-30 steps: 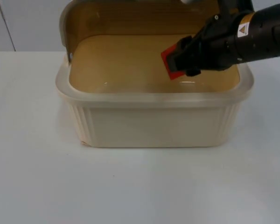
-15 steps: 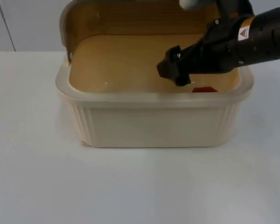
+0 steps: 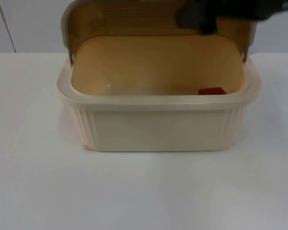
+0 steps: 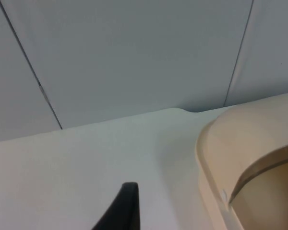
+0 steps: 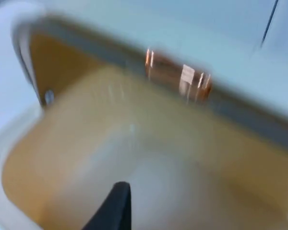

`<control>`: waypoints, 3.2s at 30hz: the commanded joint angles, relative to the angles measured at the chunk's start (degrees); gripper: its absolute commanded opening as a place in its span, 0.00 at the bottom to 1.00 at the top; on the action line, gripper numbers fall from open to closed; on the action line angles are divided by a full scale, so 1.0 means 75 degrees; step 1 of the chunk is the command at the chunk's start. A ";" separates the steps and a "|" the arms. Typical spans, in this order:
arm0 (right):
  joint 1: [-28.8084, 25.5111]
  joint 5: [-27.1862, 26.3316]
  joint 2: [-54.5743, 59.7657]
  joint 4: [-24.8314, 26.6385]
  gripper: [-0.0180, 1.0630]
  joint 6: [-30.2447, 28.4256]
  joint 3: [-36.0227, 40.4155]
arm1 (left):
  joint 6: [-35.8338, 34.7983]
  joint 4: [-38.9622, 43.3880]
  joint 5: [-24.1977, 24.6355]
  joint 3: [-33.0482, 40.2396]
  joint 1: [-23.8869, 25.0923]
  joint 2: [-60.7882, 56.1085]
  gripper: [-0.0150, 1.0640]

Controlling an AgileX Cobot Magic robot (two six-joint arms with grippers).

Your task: Open the box lid with the left hand, place the block into the box with the right hand, then close the box lid with the left hand.

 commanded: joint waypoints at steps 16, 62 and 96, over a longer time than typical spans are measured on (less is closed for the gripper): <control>-0.0057 0.0530 -0.2361 -0.0025 0.99 0.0035 -0.0668 | -0.0002 -0.0253 -0.0010 -0.0002 -0.0028 -0.0061 0.96; -0.5164 0.1789 -0.3594 -0.0351 0.99 0.0671 -0.1452 | 0.0659 -0.0815 -0.2045 -0.0049 -0.0028 0.0623 0.96; -0.5164 0.1838 -0.3594 -0.0351 0.99 0.0606 -0.1452 | 0.5730 0.1028 -0.1790 -0.4006 -0.2662 0.5178 0.96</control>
